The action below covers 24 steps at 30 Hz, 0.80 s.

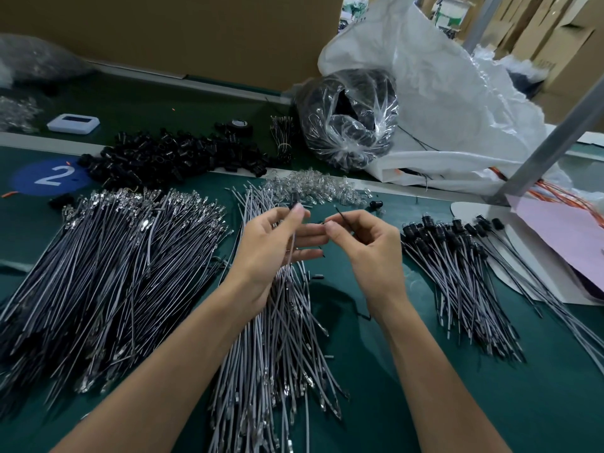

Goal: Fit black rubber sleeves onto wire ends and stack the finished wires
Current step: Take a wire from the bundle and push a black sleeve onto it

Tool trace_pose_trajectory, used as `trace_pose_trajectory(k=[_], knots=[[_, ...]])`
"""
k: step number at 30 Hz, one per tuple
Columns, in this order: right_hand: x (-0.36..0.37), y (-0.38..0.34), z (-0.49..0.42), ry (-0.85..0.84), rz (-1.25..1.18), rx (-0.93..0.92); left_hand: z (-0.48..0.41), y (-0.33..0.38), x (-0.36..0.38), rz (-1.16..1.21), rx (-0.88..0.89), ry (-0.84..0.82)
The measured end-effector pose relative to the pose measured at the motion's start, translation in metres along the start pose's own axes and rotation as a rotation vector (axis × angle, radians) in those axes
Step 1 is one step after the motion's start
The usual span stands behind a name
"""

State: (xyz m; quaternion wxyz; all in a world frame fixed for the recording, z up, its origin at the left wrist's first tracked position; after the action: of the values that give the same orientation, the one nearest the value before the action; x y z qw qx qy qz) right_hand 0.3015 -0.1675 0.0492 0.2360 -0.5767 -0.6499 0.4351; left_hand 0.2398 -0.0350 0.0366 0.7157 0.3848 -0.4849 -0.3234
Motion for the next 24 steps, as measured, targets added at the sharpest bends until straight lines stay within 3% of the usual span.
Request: trace_pose_trajectory(k=[4,9,18,24], knots=[[-0.008,0.006,0.0,0.094,0.096,0.049,-0.002,0.0,-0.003,0.054,-0.02,-0.004],[-0.005,0.006,0.001,0.062,0.11,0.08,-0.005,-0.001,-0.007,0.09,-0.009,-0.022],[0.027,-0.006,0.011,-0.281,-0.062,0.049,-0.009,0.006,-0.007,0.206,0.066,-0.052],[0.027,-0.006,0.011,-0.303,-0.113,0.057,-0.006,0.009,-0.008,0.192,0.091,-0.033]])
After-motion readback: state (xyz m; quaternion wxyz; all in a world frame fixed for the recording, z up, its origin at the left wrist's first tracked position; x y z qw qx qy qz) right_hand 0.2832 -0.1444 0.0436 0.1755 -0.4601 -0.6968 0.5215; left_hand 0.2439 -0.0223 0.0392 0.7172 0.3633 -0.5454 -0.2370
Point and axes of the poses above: each hand's wrist, its own z-axis away from the middle knuckle, its own x-axis out of the palm, y = z × x, the point moved 5 cm from there along -z, towards the middle knuckle, and after that the axes turned 12 degrees about -x, right-handed, at the moved point
